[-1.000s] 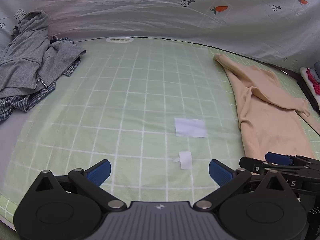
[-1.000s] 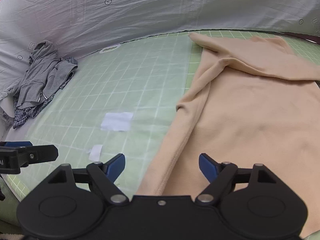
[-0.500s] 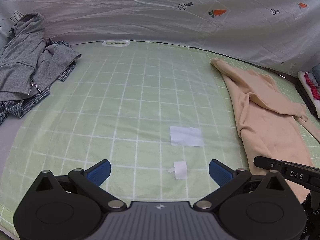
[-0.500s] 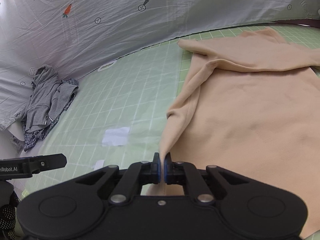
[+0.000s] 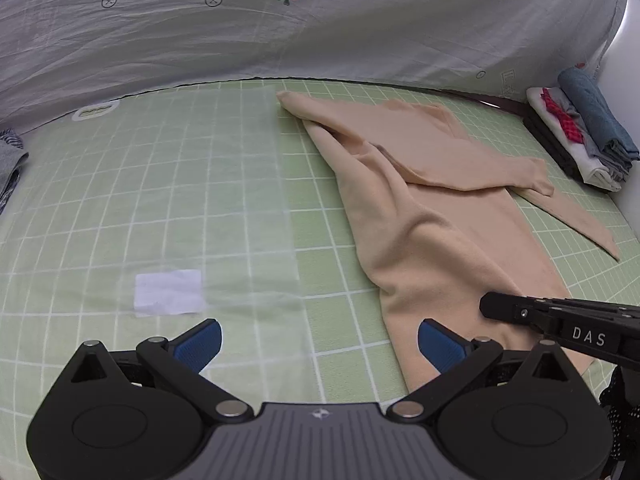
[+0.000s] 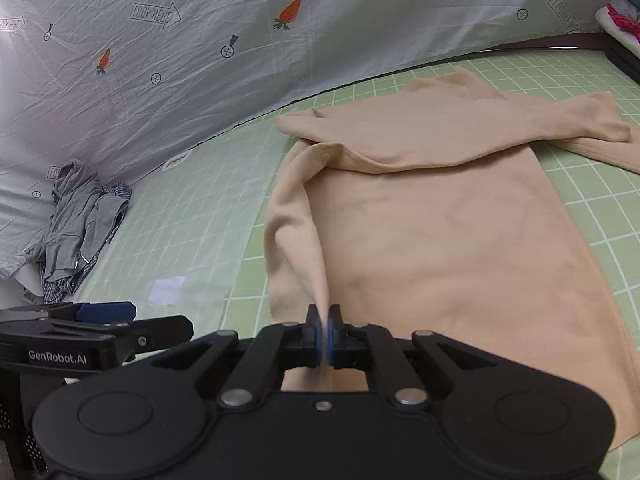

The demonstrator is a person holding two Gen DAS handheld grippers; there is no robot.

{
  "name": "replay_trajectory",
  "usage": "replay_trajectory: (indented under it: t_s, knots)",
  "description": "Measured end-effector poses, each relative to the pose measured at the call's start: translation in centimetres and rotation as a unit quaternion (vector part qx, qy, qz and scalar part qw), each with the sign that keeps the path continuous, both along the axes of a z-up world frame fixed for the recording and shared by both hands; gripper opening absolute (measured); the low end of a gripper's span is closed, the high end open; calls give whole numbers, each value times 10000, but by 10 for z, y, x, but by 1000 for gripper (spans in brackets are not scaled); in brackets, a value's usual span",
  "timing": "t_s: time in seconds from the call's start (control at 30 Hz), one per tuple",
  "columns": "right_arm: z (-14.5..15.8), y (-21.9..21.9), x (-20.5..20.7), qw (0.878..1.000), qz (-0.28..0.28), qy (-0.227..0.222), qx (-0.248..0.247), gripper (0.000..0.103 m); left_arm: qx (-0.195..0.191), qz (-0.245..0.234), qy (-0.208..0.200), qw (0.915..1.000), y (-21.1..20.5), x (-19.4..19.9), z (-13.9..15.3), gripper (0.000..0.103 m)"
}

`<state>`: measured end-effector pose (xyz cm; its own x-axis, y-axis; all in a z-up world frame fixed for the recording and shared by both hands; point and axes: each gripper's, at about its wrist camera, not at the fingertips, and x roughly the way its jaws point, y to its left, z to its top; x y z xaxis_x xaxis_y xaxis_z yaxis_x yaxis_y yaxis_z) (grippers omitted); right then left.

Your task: Fold clothes

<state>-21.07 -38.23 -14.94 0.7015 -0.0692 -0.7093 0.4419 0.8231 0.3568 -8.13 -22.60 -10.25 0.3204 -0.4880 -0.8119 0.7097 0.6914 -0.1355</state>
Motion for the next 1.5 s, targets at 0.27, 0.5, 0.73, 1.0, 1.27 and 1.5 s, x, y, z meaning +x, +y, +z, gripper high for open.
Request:
replay_trajectory:
  t_s: [0.27,0.5,0.73,1.0,1.27,1.5]
  knots:
    - [-30,-22,-2,9964,497,684,-71,6,615,-185,32,9979,-45,-33,-26,103]
    - [-28,-30,-1,9927,971,687,-192,14,1305,-121,12,9914,-63,-38,-47,103]
    - [-19,-70,3,9963,471,664,-266,49,1184,379,136,9922,-66,-15,-43,103]
    - [-12,-145,-7,9950,-738,601,-306,55,463,1550,239,9865,-66,52,-22,103]
    - [-9,-263,-14,9722,-2246,548,-366,61,-83,1937,257,9807,-106,156,-13,103]
    - [-12,-330,12,9662,-2387,804,-552,67,-189,2104,396,9766,-147,243,-25,97]
